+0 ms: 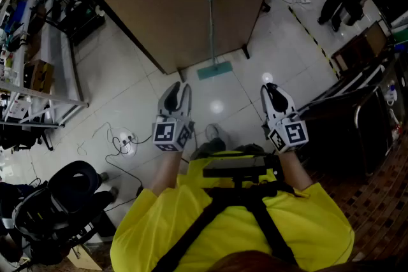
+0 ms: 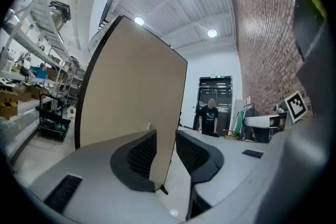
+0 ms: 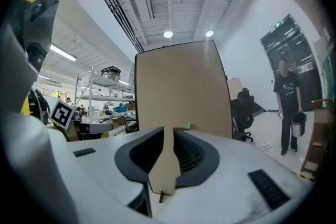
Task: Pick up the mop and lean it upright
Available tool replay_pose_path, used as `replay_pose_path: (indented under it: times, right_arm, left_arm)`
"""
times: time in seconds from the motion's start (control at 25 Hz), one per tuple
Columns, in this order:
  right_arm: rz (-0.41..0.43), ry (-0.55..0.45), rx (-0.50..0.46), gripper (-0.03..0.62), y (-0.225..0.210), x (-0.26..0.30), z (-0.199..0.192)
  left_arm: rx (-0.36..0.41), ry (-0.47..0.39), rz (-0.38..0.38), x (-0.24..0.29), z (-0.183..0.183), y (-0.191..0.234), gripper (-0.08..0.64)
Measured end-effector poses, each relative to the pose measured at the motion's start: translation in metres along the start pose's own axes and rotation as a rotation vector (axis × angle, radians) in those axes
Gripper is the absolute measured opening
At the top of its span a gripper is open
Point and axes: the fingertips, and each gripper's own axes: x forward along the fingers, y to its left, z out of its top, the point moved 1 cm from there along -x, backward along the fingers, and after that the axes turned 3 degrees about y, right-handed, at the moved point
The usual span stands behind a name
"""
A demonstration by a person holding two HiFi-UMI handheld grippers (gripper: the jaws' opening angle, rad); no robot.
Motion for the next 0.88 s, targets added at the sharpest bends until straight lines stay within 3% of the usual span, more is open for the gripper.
replay_pose_path:
  times: [0.2,0.36,0.64,0.88]
  right_arm:
    - [-0.023,0.02,0.024,0.064,-0.008,0.075,0.012]
    - [-0.002,0.061,0.047,0.064,-0.032,0.124,0.003]
    - [0.029,0.049,0.062,0.064,-0.091,0.23,0.024]
    - [0.069,0.045,0.073,0.064,-0.177,0.327,0.046]
  left_arm:
    - [0.029,0.011,0.009,0.052,0.023,0.052,0.106]
    - [0.022,0.057,0.035,0.092,0.018,0.073,0.132]
    - [0.022,0.088,0.054,0.199,0.037,0.104,0.153]
    - [0.021,0.124,0.095,0.315,0.037,0.111,0.202]
